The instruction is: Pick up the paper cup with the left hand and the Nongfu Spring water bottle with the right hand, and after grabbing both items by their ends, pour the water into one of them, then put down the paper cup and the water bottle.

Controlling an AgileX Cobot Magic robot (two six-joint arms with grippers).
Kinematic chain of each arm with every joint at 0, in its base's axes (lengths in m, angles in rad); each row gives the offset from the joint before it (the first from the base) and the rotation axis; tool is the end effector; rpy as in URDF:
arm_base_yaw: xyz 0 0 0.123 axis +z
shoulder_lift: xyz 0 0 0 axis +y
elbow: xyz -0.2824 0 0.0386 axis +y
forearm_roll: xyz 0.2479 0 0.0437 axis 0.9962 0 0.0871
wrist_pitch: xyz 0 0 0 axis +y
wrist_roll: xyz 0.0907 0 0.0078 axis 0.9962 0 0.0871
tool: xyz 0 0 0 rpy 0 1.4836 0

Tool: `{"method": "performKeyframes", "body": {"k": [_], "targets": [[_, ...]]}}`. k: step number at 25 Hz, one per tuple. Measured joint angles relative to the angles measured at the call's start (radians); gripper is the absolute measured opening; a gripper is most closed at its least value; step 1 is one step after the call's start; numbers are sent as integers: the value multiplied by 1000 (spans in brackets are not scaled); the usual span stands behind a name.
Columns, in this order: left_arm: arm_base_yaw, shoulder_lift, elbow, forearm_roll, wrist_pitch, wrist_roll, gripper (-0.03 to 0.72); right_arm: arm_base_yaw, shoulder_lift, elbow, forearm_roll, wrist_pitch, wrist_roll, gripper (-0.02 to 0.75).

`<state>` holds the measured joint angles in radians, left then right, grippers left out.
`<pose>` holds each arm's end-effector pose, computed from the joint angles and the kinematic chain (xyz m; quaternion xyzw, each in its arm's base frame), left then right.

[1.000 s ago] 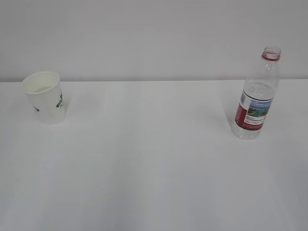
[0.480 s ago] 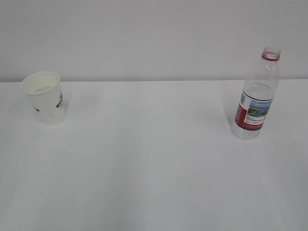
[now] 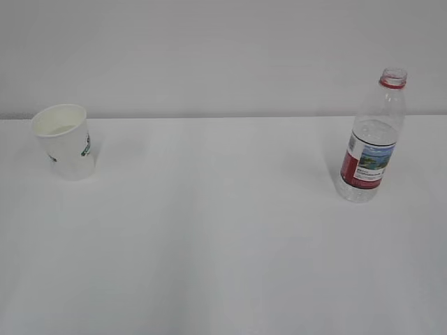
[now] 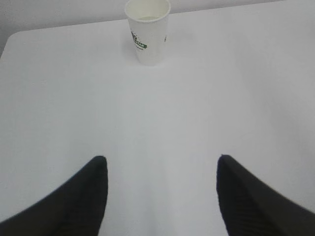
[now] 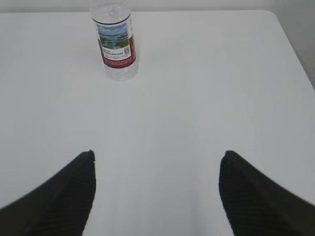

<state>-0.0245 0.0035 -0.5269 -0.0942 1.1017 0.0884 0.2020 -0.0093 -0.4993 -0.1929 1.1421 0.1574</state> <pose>-0.0096 -0.0074 0.2816 0.0517 0.8553 -0.0305 0.5147 -0.0072 -0.0177 0.2717 -0.0113 0.8676 -0.0072 0.4972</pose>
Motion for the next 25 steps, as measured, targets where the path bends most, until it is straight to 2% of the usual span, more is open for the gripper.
{"method": "performKeyframes", "body": {"k": [25], "targets": [[0,0,0,-2,0,0,494,0,-7,0,0,3,2,587]]}}
